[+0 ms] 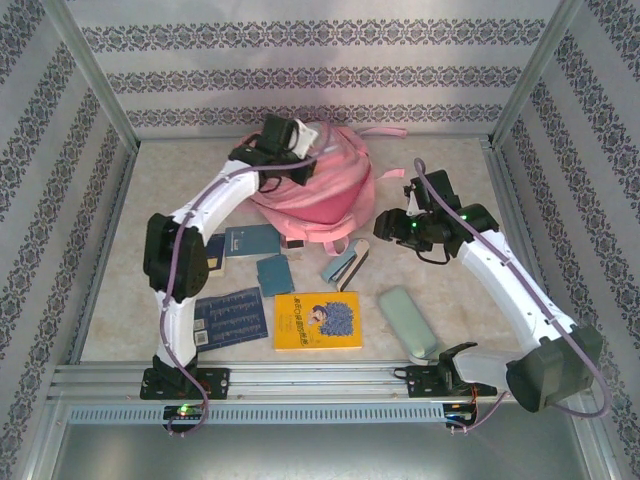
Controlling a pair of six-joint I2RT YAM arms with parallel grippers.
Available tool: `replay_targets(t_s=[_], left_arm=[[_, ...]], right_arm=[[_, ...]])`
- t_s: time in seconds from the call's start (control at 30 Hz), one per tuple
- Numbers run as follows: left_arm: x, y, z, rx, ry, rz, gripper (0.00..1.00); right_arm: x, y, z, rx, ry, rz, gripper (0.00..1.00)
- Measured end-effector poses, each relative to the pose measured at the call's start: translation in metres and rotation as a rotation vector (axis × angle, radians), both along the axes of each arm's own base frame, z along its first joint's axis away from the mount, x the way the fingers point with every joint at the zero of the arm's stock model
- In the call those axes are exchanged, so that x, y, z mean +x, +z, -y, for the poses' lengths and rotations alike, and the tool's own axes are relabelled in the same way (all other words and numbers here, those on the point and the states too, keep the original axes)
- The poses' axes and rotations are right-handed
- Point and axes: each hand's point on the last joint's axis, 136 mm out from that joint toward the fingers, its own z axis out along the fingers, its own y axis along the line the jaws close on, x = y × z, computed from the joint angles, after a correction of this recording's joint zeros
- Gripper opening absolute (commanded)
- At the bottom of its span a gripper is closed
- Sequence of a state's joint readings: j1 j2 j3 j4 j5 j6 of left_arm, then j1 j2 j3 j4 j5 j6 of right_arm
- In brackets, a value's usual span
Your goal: Pack the student bag
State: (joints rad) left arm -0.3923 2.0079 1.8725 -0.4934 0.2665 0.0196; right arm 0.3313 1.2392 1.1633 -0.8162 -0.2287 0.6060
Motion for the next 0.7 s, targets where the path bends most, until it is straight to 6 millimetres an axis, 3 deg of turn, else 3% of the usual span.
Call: replay_targets(t_s=[0.17,0.6,0.7], left_arm=[[0.004,0.055,-0.028,-0.070,0.106,0.076,0.00],[-0.006,0.085,-0.053,-0.038,0.215,0.120,0.00],[-0.016,0.098,-0.056,-0.047,0.216,0.132,0.00]], right_arm=[[0.014,0.002,-0.004,0.079,-0.046,-0.015,0.59],[0.024,0.013,-0.014,0.149,-0.053,-0.007,0.59],[0.026,0.018,-0.016,0.167,-0.064,-0.004,0.51]])
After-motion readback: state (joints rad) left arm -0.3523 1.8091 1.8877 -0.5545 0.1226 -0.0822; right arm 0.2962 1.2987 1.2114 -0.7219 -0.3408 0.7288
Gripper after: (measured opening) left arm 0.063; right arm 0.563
